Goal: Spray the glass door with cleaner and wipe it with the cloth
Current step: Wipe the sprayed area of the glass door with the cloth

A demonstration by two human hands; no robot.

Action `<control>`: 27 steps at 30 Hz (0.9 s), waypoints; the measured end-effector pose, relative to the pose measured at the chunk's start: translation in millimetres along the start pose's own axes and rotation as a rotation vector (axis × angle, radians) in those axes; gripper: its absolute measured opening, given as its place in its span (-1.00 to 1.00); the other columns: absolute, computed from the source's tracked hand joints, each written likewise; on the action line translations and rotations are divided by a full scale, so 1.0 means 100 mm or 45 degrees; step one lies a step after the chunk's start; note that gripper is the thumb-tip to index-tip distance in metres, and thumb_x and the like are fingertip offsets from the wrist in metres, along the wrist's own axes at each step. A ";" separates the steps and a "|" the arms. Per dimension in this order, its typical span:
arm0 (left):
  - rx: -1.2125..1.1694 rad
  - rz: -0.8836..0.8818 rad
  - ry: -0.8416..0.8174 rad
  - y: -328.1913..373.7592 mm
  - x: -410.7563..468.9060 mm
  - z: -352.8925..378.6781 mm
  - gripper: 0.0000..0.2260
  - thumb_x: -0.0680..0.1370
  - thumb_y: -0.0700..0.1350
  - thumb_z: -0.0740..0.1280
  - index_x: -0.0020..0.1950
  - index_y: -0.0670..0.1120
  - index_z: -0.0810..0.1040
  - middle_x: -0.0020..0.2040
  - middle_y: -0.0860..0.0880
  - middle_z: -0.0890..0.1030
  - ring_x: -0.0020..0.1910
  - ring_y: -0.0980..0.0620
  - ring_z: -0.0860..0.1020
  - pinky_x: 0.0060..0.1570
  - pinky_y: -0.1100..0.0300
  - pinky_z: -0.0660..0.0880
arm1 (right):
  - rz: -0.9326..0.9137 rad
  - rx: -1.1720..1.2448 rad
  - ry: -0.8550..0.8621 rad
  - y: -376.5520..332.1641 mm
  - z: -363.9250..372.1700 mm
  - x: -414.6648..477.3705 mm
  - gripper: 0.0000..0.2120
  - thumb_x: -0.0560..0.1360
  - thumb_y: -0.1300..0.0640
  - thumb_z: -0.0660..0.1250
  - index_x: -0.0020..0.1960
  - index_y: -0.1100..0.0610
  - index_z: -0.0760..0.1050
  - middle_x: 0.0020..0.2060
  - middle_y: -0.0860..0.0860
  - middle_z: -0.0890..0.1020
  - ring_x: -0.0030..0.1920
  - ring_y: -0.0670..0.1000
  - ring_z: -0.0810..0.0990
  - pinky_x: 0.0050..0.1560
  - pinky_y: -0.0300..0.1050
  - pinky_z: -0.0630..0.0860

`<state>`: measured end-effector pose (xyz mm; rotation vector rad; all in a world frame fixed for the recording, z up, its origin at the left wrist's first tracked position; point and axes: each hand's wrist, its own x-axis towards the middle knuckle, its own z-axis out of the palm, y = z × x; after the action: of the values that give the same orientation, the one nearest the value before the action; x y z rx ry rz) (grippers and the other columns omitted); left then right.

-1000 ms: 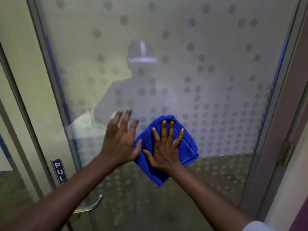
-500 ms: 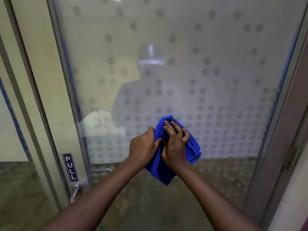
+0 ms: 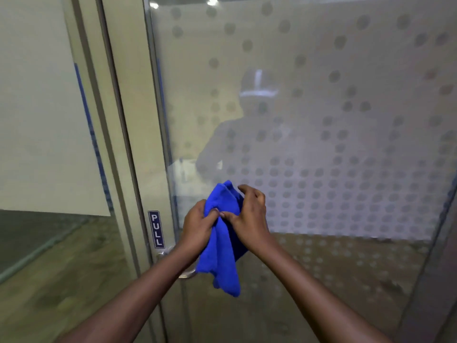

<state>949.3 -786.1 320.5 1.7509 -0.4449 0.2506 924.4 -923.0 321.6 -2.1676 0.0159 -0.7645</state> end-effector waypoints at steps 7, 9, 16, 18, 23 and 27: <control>-0.282 -0.120 0.262 0.11 -0.48 -1.27 -0.88 0.60 -0.25 0.21 -0.03 -0.26 0.50 -0.24 -0.13 0.60 -0.29 -0.03 0.57 -0.31 0.11 0.49 | 0.461 0.513 -0.285 -0.65 0.90 -0.33 -0.18 0.40 -0.20 0.46 0.46 0.16 0.17 0.41 0.13 0.38 0.35 0.12 0.44 0.26 0.01 0.44; -0.337 -0.132 0.350 0.15 -0.68 -1.67 -0.88 0.61 -0.24 0.21 -0.07 -0.20 0.51 -0.28 -0.08 0.59 -0.32 0.02 0.56 -0.35 0.17 0.50 | 0.736 0.781 -0.488 -0.82 1.20 -0.50 -0.33 0.45 -0.26 0.38 0.35 0.17 0.37 0.30 0.16 0.54 0.18 0.14 0.57 0.06 -0.01 0.52; -0.477 -0.199 0.555 0.23 -1.55 -2.99 -0.93 0.62 -0.19 0.24 0.03 -0.15 0.51 -0.21 -0.07 0.66 -0.27 0.02 0.62 -0.31 0.16 0.58 | 1.131 1.592 -1.341 -1.46 2.20 -1.29 -0.50 0.33 -0.12 0.51 0.12 0.20 0.63 0.00 0.11 0.72 -0.26 0.05 0.70 -0.07 -0.15 0.62; -0.447 -0.235 0.632 0.22 -1.86 -3.39 -0.90 0.62 -0.17 0.25 0.06 -0.17 0.51 -0.18 -0.09 0.66 -0.25 0.02 0.63 -0.30 0.18 0.58 | 0.975 1.640 -1.348 -1.83 2.33 -1.47 -0.58 0.23 -0.05 0.58 -0.06 0.21 0.67 -0.11 0.16 0.74 -0.20 0.11 0.74 -0.12 -0.02 0.64; 0.040 -0.317 0.905 0.18 -2.73 -4.33 -0.79 0.60 -0.02 0.31 -0.02 -0.17 0.55 -0.17 -0.06 0.64 -0.18 0.01 0.59 -0.23 0.20 0.51 | 0.529 1.403 -1.654 -2.60 2.69 -1.90 -0.55 0.11 0.24 0.60 -0.01 0.22 0.66 -0.10 0.13 0.74 -0.08 0.09 0.73 -0.03 -0.04 0.63; 0.214 -0.408 1.210 0.25 -3.43 -4.89 -0.82 0.60 -0.07 0.31 -0.09 -0.15 0.60 -0.20 -0.09 0.65 -0.23 0.00 0.58 -0.26 0.16 0.50 | 0.329 1.321 -1.672 -3.29 3.05 -2.43 -0.63 0.25 0.43 0.50 0.05 0.30 0.60 -0.02 0.23 0.71 0.02 0.21 0.68 0.13 0.11 0.60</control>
<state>664.3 -260.7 316.4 1.6198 0.5503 0.8460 809.4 -428.0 282.1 -1.2401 -0.6104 0.7625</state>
